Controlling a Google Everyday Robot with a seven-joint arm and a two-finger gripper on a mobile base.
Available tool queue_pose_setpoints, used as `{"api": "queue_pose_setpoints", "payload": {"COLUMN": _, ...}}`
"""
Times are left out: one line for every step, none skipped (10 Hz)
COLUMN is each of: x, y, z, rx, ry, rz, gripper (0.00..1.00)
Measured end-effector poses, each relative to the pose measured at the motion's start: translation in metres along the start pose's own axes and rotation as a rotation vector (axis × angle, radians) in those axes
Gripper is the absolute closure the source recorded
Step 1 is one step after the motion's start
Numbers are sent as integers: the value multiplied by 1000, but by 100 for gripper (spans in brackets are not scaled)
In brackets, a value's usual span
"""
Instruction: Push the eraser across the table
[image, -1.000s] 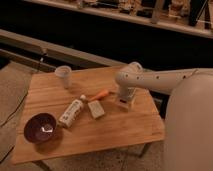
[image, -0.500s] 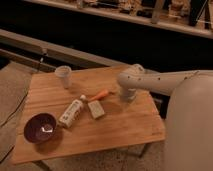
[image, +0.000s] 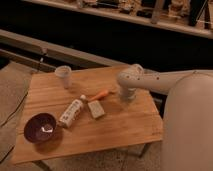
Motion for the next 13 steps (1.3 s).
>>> {"api": "queue_pose_setpoints", "payload": {"x": -4, "y": 2, "z": -1, "rx": 4, "ry": -3, "rz": -9, "gripper": 100}}
{"api": "queue_pose_setpoints", "payload": {"x": -9, "y": 4, "z": -2, "rx": 7, "ry": -7, "rz": -16, "gripper": 100}}
{"api": "queue_pose_setpoints", "payload": {"x": -15, "y": 5, "z": -3, "rx": 7, "ry": -12, "rz": -21, "gripper": 100}}
{"api": "queue_pose_setpoints", "payload": {"x": -17, "y": 7, "z": -3, "rx": 6, "ry": -13, "rz": -25, "gripper": 100}}
{"api": "queue_pose_setpoints", "payload": {"x": -19, "y": 11, "z": -2, "rx": 0, "ry": -10, "rz": -29, "gripper": 100}}
{"api": "queue_pose_setpoints", "payload": {"x": -18, "y": 13, "z": 1, "rx": -3, "ry": -1, "rz": -29, "gripper": 100}}
{"api": "queue_pose_setpoints", "payload": {"x": -18, "y": 14, "z": 5, "rx": -5, "ry": 8, "rz": -27, "gripper": 100}}
{"api": "queue_pose_setpoints", "payload": {"x": -17, "y": 15, "z": 8, "rx": -7, "ry": 13, "rz": -25, "gripper": 100}}
{"api": "queue_pose_setpoints", "payload": {"x": -18, "y": 15, "z": 12, "rx": -7, "ry": 20, "rz": -23, "gripper": 100}}
{"api": "queue_pose_setpoints", "payload": {"x": -20, "y": 14, "z": 14, "rx": -4, "ry": 21, "rz": -23, "gripper": 100}}
{"api": "queue_pose_setpoints", "payload": {"x": -23, "y": 12, "z": 15, "rx": 3, "ry": 21, "rz": -24, "gripper": 100}}
{"api": "queue_pose_setpoints", "payload": {"x": -28, "y": 10, "z": 15, "rx": 14, "ry": 19, "rz": -27, "gripper": 100}}
{"api": "queue_pose_setpoints", "payload": {"x": -31, "y": 8, "z": 14, "rx": 23, "ry": 17, "rz": -31, "gripper": 100}}
